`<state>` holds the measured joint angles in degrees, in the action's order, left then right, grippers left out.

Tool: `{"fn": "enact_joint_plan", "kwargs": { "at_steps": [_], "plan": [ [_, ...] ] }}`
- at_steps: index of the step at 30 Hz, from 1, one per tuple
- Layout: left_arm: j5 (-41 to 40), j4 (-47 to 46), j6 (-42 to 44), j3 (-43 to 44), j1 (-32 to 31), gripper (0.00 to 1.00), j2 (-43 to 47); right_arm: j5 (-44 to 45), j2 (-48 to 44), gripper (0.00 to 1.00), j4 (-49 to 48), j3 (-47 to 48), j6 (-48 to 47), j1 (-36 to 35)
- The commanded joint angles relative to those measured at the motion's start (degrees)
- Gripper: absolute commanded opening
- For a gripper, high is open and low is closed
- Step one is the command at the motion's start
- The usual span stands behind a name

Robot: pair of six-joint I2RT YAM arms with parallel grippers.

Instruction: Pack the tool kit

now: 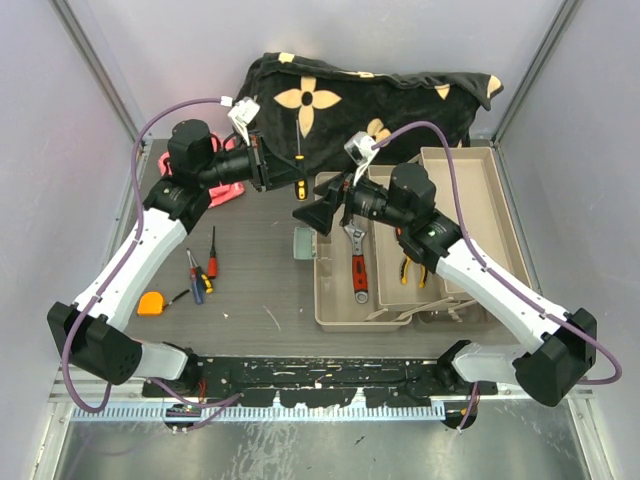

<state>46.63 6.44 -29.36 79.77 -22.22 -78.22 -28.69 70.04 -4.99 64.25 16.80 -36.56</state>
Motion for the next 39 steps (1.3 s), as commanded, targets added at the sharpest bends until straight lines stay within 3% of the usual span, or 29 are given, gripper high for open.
{"fn": "enact_joint_plan", "kwargs": {
  "at_steps": [1, 8, 11, 13, 18, 21, 24, 26, 33, 35, 39],
  "plan": [
    [1.2, -3.4, -0.3, 1.7, -0.5, 0.00, 0.8, 4.5, 1.2, 0.94, -5.4, 3.5, -1.1, -2.1],
    [1.3, -2.8, 0.5, 1.7, -1.1, 0.00, 0.8, 9.4, 4.3, 0.91, -7.1, 5.8, -2.0, -4.2],
    [1.1, -2.3, 0.8, 1.8, -1.2, 0.00, 0.8, 10.9, 5.3, 0.84, -8.1, 6.5, -1.9, -4.6],
    [1.2, -2.1, 1.0, 1.7, -1.3, 0.00, 1.0, 12.1, 5.5, 0.69, -8.6, 6.5, -1.8, -4.7],
    [1.0, -2.0, 1.1, 1.3, -1.4, 0.00, 1.3, 14.8, 4.7, 0.19, -8.6, 5.5, -1.5, -4.8],
    [-0.2, -1.5, 1.3, 1.7, -1.3, 0.21, 1.5, 17.4, 3.2, 0.04, -7.8, 4.6, -1.8, -4.8],
    [-3.4, 0.6, 2.2, 3.1, -1.1, 0.51, 1.6, 20.8, 1.2, 0.01, -5.9, 4.1, -3.4, -4.8],
    [-6.2, 1.5, 2.1, 4.3, 0.4, 0.62, 1.7, 23.7, -0.2, 0.01, -3.5, 4.8, -5.3, -4.8],
    [-7.4, 2.2, -2.0, 7.3, 10.6, 0.64, 0.2, 41.6, -0.5, 0.01, 14.4, 14.3, -15.4, -3.6],
    [-6.3, 3.6, -1.6, 6.7, 12.4, 0.63, 0.8, 46.4, 1.9, 0.01, 22.6, 21.4, -16.6, 1.0],
    [-5.6, 6.4, 1.3, 3.7, 14.2, 0.63, 3.4, 44.0, 7.2, 0.01, 36.7, 31.7, -14.8, 18.1]
  ]
}}
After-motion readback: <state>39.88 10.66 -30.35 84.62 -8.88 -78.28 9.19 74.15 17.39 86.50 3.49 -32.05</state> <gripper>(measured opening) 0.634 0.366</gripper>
